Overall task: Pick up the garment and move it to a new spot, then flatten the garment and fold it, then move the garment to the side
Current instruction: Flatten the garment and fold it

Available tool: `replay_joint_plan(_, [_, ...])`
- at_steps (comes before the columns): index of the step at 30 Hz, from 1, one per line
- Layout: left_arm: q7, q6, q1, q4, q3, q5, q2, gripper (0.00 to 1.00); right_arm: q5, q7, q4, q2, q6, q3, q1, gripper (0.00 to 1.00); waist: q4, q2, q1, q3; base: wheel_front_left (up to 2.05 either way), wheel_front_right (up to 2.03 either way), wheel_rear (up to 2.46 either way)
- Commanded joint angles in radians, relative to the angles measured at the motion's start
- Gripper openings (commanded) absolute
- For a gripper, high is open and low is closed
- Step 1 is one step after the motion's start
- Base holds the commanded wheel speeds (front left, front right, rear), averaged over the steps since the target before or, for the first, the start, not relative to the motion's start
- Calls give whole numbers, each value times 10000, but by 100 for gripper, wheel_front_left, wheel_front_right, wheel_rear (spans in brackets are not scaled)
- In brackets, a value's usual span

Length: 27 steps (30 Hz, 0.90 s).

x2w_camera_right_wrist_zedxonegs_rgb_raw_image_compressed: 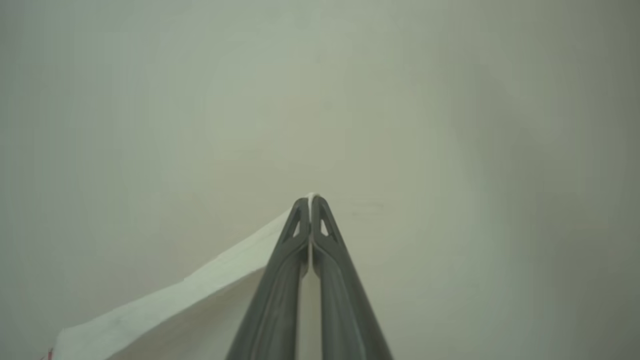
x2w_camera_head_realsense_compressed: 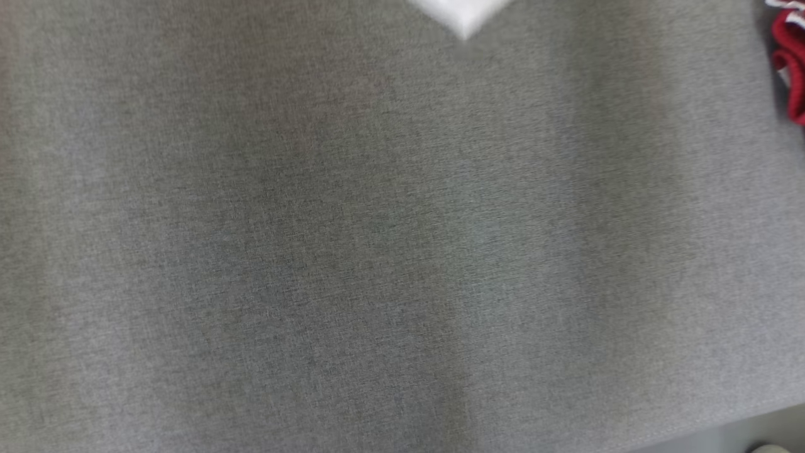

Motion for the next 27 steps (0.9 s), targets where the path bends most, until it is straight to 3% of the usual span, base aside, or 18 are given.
replay_joint_plan(1, [-132,-108,-185,3,90,-43,-110,0,-254,-53,-609,160,-27,-446,-340,0,115,-3,-4,141,0,0,0])
replay_joint_plan(5, [-283,-243,-59,82,245,-194,-287,0,-856,-50,-2300,566,-27,-1044,-338,0,267,-3,-4,328,0,0,0])
replay_joint_plan(8, [-357,-414,359,219,227,-130,-393,0,-1251,-31,-2341,529,-27,-561,341,0,342,-3,-4,443,0,0,0])
replay_joint_plan(16, [-412,-811,1636,405,102,-173,-573,0,-1363,-35,-1592,-205,-27,777,2058,0,470,-3,-4,628,0,0,0])
replay_joint_plan(22, [-432,-1127,3089,204,-109,-410,-409,0,-687,12,-1488,-1165,-27,1966,3749,0,537,-3,-4,329,0,0,0])
replay_joint_plan(27, [-204,-1241,4321,-115,-315,-906,-302,0,41,625,-1911,-1650,-27,2235,5073,0,632,-3,-4,-28,0,0,0])
